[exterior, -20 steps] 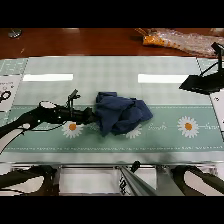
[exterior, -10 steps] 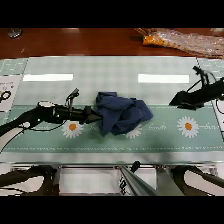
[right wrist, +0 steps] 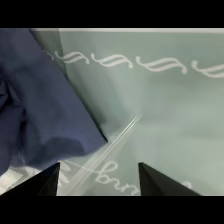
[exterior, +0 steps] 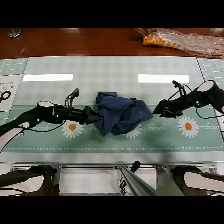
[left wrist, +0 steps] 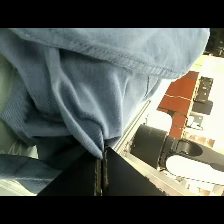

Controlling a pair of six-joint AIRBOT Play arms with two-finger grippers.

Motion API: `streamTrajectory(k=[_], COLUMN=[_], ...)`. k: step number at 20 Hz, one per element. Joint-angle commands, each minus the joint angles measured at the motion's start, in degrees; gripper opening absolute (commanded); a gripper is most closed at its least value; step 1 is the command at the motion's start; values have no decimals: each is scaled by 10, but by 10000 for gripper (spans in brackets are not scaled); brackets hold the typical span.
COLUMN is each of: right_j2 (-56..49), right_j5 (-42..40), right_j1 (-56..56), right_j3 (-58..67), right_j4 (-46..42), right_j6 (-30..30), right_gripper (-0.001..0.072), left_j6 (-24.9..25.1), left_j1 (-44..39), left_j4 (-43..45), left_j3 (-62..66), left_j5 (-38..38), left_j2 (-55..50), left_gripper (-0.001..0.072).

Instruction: Fold the shirts.

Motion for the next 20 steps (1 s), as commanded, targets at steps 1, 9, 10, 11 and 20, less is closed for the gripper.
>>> streamTrajectory(k=[1, 9, 10, 11, 20], right_j2=[-28, -35, -35, -35, 81], right_j5=[-24, -99, -105, -109, -64], right_j1=[33, 127, 136, 141, 92], right_j3=[-2, -2, -2, -2, 176], right_j4=[14, 46, 46, 47, -24], right_j6=[12, 34, 37, 38, 33], right_gripper=[556, 528, 451, 315, 37], left_j6=[10, 15, 14, 14, -40], left_j1=[0, 8, 16, 27, 167], left_j4=[0, -3, -3, -3, -3], left_j3=[0, 0, 2, 5, 166], left_j5=[-1, 1, 0, -2, -91], left_j2=[0, 0, 0, 0, 120], left_gripper=[21, 21, 21, 21, 19])
